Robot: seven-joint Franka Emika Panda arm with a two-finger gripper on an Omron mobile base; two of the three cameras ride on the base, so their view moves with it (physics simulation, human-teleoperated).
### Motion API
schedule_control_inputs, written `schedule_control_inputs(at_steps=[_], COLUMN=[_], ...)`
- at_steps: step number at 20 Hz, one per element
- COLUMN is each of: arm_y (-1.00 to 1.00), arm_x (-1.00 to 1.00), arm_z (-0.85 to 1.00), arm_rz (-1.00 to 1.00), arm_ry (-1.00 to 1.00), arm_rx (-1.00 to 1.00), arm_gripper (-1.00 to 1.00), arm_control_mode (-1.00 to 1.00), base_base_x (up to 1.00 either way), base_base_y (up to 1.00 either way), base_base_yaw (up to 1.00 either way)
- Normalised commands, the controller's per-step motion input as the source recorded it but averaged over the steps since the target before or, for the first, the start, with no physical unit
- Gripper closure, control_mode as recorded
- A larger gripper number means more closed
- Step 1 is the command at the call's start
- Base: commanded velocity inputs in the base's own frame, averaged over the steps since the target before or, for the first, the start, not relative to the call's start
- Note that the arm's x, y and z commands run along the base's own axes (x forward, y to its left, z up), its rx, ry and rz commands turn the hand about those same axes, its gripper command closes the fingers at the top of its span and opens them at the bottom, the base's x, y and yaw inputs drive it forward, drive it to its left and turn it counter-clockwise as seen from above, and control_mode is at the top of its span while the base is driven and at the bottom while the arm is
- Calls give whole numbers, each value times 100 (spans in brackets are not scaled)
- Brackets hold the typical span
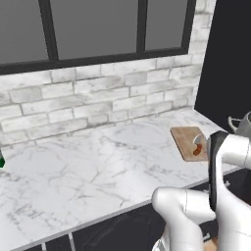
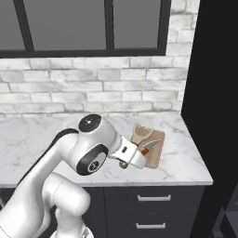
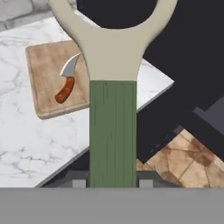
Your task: Open the drawer on the right and place the cutting tools on the cutting board.
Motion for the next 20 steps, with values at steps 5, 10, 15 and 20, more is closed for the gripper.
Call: schedule_control_inputs(at_steps=[5,10,15,20], arm_y=[-7,-12,0,6], arm_x=[96,77,52,40], arm_z=[0,0,-4,-8], arm_rz=[0,-2,-7,0], arm_ry=[33,13,0,-1], arm_rx=[18,26,16,0], arm_gripper=[100,100,100,100], arm_control_mode=[-100,-100,-100,-100], base_base_x=[0,0,0,0], base_base_y=[0,0,0,0], base_base_yaw=[0,0,0,0])
